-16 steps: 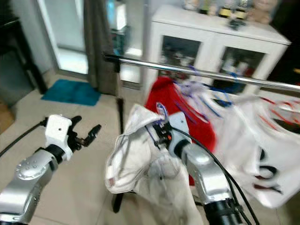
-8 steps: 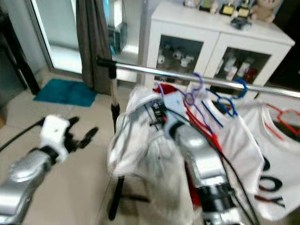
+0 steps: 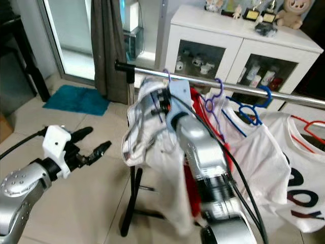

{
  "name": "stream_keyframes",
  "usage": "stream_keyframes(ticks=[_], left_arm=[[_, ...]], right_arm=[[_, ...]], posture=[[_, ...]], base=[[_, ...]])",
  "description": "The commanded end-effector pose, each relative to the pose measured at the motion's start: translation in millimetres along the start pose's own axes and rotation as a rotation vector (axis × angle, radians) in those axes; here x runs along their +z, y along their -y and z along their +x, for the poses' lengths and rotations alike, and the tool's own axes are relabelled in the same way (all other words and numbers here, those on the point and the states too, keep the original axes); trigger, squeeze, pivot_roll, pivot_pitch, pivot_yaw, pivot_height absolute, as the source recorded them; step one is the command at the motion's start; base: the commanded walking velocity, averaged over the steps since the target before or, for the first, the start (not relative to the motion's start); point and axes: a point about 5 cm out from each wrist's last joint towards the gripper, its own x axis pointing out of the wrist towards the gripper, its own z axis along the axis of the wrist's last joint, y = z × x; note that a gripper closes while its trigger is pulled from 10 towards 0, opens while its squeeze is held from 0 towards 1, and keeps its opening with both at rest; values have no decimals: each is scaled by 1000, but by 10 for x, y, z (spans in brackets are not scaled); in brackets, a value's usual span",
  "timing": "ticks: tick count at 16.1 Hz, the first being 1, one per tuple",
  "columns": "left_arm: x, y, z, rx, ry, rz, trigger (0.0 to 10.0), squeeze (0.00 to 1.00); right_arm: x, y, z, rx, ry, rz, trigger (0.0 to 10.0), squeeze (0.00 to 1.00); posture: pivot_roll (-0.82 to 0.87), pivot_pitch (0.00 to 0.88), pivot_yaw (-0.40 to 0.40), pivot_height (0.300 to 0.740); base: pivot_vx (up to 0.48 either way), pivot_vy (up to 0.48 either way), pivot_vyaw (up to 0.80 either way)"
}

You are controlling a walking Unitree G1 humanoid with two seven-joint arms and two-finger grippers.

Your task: Hang hanger

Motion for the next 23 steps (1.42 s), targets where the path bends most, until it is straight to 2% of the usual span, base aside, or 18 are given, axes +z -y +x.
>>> stream_keyframes(ticks=[1,4,7,9,11,12,13,14,15,19,23], left_arm=[[92,3,43,-41,36,17,10000,0],[256,3,80,-153,73,20,10000,0],[287,-14,98,-196,63,36,10000,0],[293,-28,113,-206,59,39,10000,0],[289,-46,130,-202,42,54,10000,0],[285,-47,125,-201,41,53,10000,0],[275,-47,117,-198,38,52,10000,0],[272,-47,115,-197,37,52,10000,0],[268,-48,115,-196,34,51,10000,0],[247,-73,138,-184,21,61,10000,0],[235,-109,161,-164,3,78,10000,0]], right_arm=[[157,58,32,-41,69,14,10000,0],[206,160,257,-132,19,59,10000,0],[265,175,396,-150,-9,92,10000,0],[183,83,458,-81,-78,86,10000,0],[-88,-68,477,2,-222,54,10000,0],[-154,-70,471,3,-241,71,10000,0],[-203,-65,463,5,-249,82,10000,839],[-207,-62,462,6,-248,84,10000,839],[-180,-58,465,18,-230,82,10000,1000],[-64,-55,466,47,-178,47,10000,1000],[158,-46,429,101,-116,-48,10000,1000]], posture=[[-58,0,-84,740],[-60,0,-61,740],[-70,0,-33,740],[-72,0,-29,740],[-69,0,-33,740],[-66,0,-36,740],[-67,0,-36,740],[-67,0,-36,740],[-67,0,-36,740],[-67,0,-36,740],[-87,0,-17,740]], base=[[0,0,0],[0,0,0],[0,0,0],[0,0,0],[0,0,0],[0,0,0],[0,0,0],[0,0,0],[0,0,0],[0,0,0],[0,0,0]])
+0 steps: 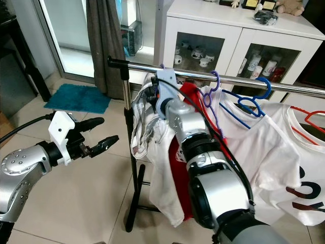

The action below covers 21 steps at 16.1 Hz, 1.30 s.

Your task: Hang hanger

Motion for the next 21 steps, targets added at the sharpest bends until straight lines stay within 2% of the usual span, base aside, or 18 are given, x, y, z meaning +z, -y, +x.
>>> stream_keyframes(ticks=[1,3,4,6,9,11,13,17,18,19,21], left_arm=[[23,2,24,-9,-7,26,10000,0],[27,20,26,-14,-3,27,10000,0],[26,38,33,-17,-1,28,10000,0],[22,51,38,-19,-1,27,10000,0],[0,62,36,-2,-12,30,10000,0],[-55,14,32,125,-29,-28,10000,0],[-47,6,16,193,1,-27,10000,0],[6,45,55,286,50,-36,10000,0],[24,40,65,298,55,-37,10000,0],[67,43,84,307,64,-23,10000,0],[96,59,105,314,71,-12,10000,0]], right_arm=[[57,-2,-29,21,5,-33,10000,1000],[109,-3,-126,68,-6,-70,10000,1000],[148,1,-234,104,-7,-79,10000,1000],[164,-24,-336,170,-4,-11,10000,1000],[188,-2,-533,193,21,4,10000,1000],[256,-50,-841,289,128,17,10000,1000],[271,-66,-1004,321,218,1,10000,1000],[183,-67,-1182,257,337,31,10000,1000],[155,-42,-1193,224,341,37,10000,1000],[56,18,-1200,160,326,23,10000,1000],[-132,57,-1198,115,275,-8,10000,1000]], posture=[[-85,0,-21,740],[-85,0,-22,740],[-87,0,-23,740],[-90,0,-23,740],[-94,0,-23,740],[-100,0,-22,740],[-108,0,-19,740],[-110,0,-27,740],[-109,0,-31,740],[-106,0,-38,740],[-102,0,-43,740]], base=[[0,0,0],[0,0,0],[0,0,0],[0,0,0],[0,0,0],[0,0,0],[0,0,0],[0,0,0],[0,-326,0],[0,-371,800],[0,-371,800]])
